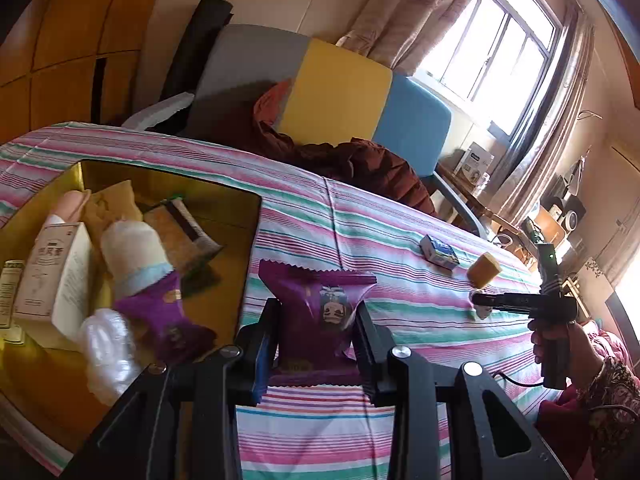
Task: Organize objects
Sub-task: 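Carry the purple packet and rope bundle over the gold tray with both grippers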
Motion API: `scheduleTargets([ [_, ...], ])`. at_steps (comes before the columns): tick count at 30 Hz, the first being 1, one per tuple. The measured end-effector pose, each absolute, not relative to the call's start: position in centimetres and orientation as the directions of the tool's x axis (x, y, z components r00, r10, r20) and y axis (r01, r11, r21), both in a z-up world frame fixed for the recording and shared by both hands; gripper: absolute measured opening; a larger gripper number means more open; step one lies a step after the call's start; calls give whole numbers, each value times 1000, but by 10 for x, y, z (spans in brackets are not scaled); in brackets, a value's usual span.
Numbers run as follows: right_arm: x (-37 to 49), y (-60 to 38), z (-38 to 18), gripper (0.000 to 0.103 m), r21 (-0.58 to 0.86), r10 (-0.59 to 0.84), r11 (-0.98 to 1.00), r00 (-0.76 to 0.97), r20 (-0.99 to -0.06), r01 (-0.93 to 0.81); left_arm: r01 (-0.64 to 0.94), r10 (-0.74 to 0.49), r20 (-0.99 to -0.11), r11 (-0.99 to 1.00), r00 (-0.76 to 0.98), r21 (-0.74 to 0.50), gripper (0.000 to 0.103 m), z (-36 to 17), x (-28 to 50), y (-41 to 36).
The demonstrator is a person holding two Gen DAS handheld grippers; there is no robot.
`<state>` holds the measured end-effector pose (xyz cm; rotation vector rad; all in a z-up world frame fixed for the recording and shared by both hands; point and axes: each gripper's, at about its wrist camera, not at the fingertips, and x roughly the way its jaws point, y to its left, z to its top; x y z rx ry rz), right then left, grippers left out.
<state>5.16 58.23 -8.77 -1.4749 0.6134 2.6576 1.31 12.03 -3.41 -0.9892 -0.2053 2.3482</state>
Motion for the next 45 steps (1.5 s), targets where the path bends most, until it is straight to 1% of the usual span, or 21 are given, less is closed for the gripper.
scheduleTargets([
  [4, 56, 577, -73, 32, 325, -143, -925, -610, -779, -198, -397, 511, -630, -857, -585, -327, 35, -37, 8, 86],
  [8, 56, 560, -56, 32, 234, -82, -960, -641, -763, -155, -328, 454, -663, -890, -595, -315, 35, -44, -3, 49],
  [10, 55, 547, -47, 32, 210, -77, -970, -655, -752, -126, -294, 423, -687, -906, -591, -305, 35, -49, -10, 33],
  [14, 55, 512, -28, 32, 279, -164, -958, -684, -711, -60, -248, 395, -718, -919, -573, -308, 35, -61, -17, 12],
  [18, 54, 454, -6, 32, 319, -275, -945, -701, -658, 71, -226, 389, -726, -921, -567, -317, 35, -69, -19, 3],
  [21, 51, 406, 4, 32, 351, -364, -921, -694, -622, 168, -229, 366, -739, -931, -566, -285, 35, -72, -20, 4],
  [25, 48, 349, 12, 32, 384, -464, -881, -658, -594, 275, -214, 352, -746, -936, -565, -280, 35, -75, -22, -2],
  [31, 43, 279, 13, 32, 397, -550, -835, -591, -590, 381, -222, 329, -765, -944, -554, -244, 35, -79, -33, -3],
  [34, 38, 253, 9, 32, 406, -570, -821, -562, -599, 400, -198, 251, -785, -966, -566, -166, 36, -80, -36, -3],
  [35, 37, 245, 7, 32, 413, -578, -816, -551, -601, 405, -193, 245, -785, -968, -569, -162, 36, -80, -36, -4],
  [37, 35, 233, 4, 32, 419, -588, -809, -535, -607, 413, -181, 265, -776, -964, -572, -195, 41, -78, -35, -9],
  [41, 31, 210, -4, 32, 423, -594, -802, -499, -630, 422, -146, 326, -721, -942, -611, -302, 42, -67, -29, -25],
  [45, 26, 194, -13, 32, 426, -595, -800, -469, -653, 422, -102, 324, -666, -931, -672, -350, 42, -52, -25, -42],
])
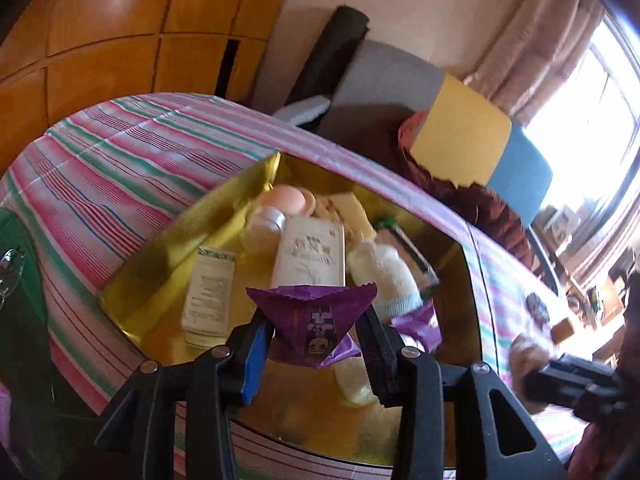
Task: Organize objects
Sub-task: 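Carry the purple packet and rope bundle over the gold tray with both grippers, then open the left gripper over the tray while the right lowers and releases the rope bundle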
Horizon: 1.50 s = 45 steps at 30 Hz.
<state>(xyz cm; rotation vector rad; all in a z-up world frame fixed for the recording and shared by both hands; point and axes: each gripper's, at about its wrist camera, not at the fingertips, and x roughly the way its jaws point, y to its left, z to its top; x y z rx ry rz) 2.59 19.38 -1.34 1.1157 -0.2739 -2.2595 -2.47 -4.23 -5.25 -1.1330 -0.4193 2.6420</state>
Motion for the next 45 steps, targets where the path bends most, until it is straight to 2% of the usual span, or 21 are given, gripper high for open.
scheduleTargets([
  [5, 21, 176, -27, 32, 414, -585, -803, -434, -685, 429, -102, 369, -665, -909, -650, -404, 42, -49, -31, -50],
  [12, 15, 170, -36, 32, 422, -578, -809, -423, -698, 409, -121, 333, -739, -937, -586, -327, 42, -55, -33, -33],
  [14, 13, 170, -37, 32, 423, -578, -809, -423, -698, 407, -113, 310, -755, -946, -577, -302, 49, -55, -30, -30],
  [16, 13, 171, -37, 32, 421, -575, -811, -424, -699, 406, -100, 280, -753, -956, -595, -276, 74, -55, -28, -29],
  [18, 12, 171, -37, 32, 421, -574, -812, -425, -700, 404, -91, 271, -740, -957, -616, -275, 84, -53, -24, -32],
  [23, 11, 171, -37, 32, 419, -572, -814, -425, -702, 403, -44, 311, -615, -912, -724, -408, 84, -35, -11, -61],
  [28, -1, 164, -35, 32, 439, -582, -808, -425, -693, 392, 25, 285, -550, -873, -785, -487, 83, -29, -2, -83],
  [40, -52, 146, -41, 32, 510, -587, -809, -442, -678, 293, 31, 280, -544, -870, -791, -493, 83, -24, 1, -82],
  [43, -63, 149, -48, 36, 532, -571, -816, -462, -678, 228, 38, 279, -545, -866, -791, -498, 83, -25, 0, -83],
  [44, -66, 149, -49, 39, 542, -568, -815, -469, -677, 205, 38, 281, -546, -865, -790, -501, 83, -25, 0, -83],
  [45, -68, 150, -51, 46, 554, -572, -810, -471, -672, 193, 39, 283, -548, -864, -787, -502, 83, -26, 0, -84],
])
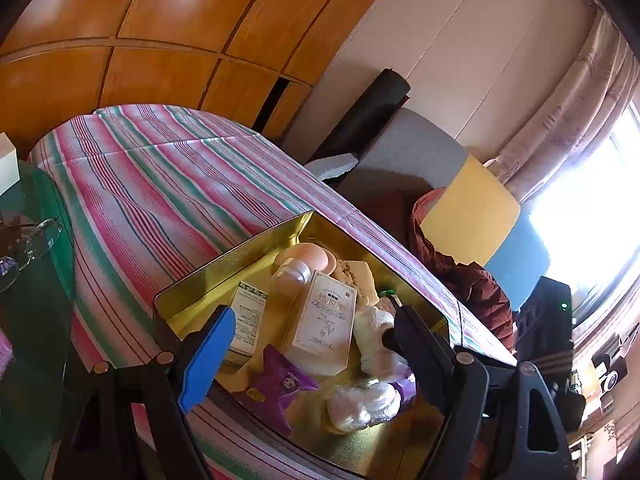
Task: Organize objects
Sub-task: 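Open the left gripper over the tray while the right lowers and releases the rope bundle, then move the right gripper to the yellow sponge and grasp it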
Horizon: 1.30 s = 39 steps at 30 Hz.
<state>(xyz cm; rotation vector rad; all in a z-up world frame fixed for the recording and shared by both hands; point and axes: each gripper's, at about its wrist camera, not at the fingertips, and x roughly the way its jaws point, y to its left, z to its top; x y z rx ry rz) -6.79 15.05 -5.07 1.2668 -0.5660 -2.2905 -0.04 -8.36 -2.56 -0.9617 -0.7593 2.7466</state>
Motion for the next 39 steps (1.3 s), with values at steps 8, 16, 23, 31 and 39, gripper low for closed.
scheduleTargets([
  [8, -55, 154, -38, 52, 479, -538, -839, -516, -666, 256, 42, 290, -555, -860, -780, -508, 83, -29, -1, -82],
  [16, -22, 162, -25, 52, 324, -458, -888, -569, -683, 327, 19, 304, -580, -875, -756, -483, 83, -34, -1, -68],
  [23, -7, 187, -20, 53, 263, -394, -918, -598, -698, 296, -63, 346, -592, -893, -728, -445, 83, -34, 3, -42],
  [31, 8, 239, -32, 54, 223, -305, -952, -594, -744, 209, -192, 421, -586, -890, -692, -413, 83, -30, 15, -5],
  [39, 30, 341, -50, 60, 127, -137, -990, -543, -828, 55, -375, 506, -570, -863, -648, -340, 83, -24, 39, 43],
])
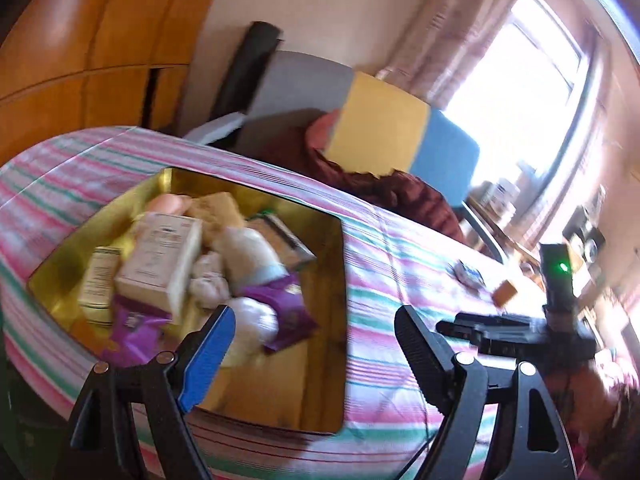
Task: Organize objects
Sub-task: 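Move the right gripper to the yellow sponge and grasp it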
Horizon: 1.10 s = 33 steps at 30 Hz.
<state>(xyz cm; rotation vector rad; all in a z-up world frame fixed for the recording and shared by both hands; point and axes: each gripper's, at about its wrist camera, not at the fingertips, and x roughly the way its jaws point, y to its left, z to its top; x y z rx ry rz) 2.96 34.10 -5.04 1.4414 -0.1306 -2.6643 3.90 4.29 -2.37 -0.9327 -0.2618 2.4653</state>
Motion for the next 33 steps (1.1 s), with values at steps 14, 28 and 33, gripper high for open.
scheduleTargets([
  [14, 44, 563, -31, 78, -73, 287, -921, -538, -793, -383, -562, 574, -626, -789, -529, -248, 83, -31, 69, 122],
  [28, 13, 637, -65, 56, 70, 192, -918, -594, -781, -389, -653, 598, -692, -718, -404, -239, 83, -40, 54, 198],
  [33, 15, 647, -67, 38, 105, 179, -902, -584, -792, -418, -678, 615, -703, -689, -358, -258, 83, -43, 33, 246],
])
